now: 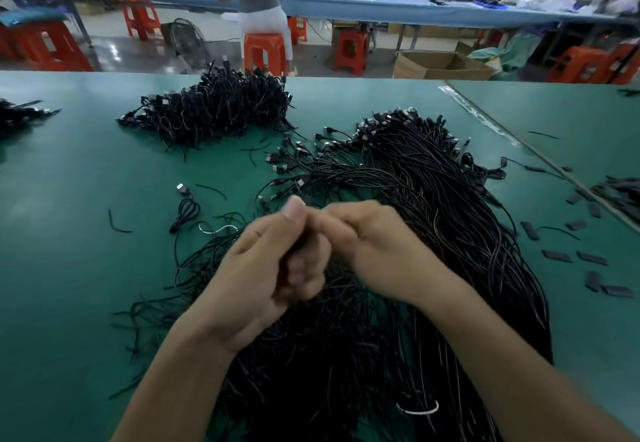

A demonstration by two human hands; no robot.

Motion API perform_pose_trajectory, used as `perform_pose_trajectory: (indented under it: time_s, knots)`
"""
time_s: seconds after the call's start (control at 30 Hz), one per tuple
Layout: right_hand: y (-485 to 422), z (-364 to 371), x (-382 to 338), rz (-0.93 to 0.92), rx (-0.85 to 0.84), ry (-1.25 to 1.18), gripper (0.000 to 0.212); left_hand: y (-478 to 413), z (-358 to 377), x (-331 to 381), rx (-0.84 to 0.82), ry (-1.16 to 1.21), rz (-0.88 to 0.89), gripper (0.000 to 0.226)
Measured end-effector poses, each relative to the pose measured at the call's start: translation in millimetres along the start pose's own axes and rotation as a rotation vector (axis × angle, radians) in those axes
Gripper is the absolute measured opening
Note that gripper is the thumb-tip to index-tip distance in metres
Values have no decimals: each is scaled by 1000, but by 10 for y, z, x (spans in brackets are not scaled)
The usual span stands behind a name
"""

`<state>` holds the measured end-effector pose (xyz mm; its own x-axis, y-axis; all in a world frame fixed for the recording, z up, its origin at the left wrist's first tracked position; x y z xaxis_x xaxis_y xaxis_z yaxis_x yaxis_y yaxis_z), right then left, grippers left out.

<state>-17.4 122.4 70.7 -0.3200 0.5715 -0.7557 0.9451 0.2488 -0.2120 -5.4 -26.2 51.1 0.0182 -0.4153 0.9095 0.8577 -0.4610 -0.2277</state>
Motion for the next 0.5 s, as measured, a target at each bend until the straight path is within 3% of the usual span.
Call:
perform_pose_trajectory:
  time_s: [0.13,0.27,0.33,0.4,0.5]
  knots:
    - [123,128,-51,-32,-148,149,24,-90,-158,-23,338,120,155,42]
    - [238,99,-126,-84,-196,225,36,-88,-246,-58,562,-185,241,42]
    - [252,53,-189,-135,-199,202,29,-78,-209,-47,521,-441,267,38]
    - [214,-35,-229,-185,-144,133,18,-68,-127,-29,369,-658,230,39]
    - [120,-209,-219,-207,-17,58,7,-44,-58,-34,278,-602,38,57]
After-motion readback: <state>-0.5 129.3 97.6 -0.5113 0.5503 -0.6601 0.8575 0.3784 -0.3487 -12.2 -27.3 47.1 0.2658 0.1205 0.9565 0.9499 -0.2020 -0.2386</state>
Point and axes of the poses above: each hand's wrist, its own y-axis away from the middle knuckle, its own z-axis out of the palm, x = y × z, the point moved 2 cm from there along -y, towards the middle knuckle, and after that the axes turned 6 degrees about x, right-handed, at the moved point
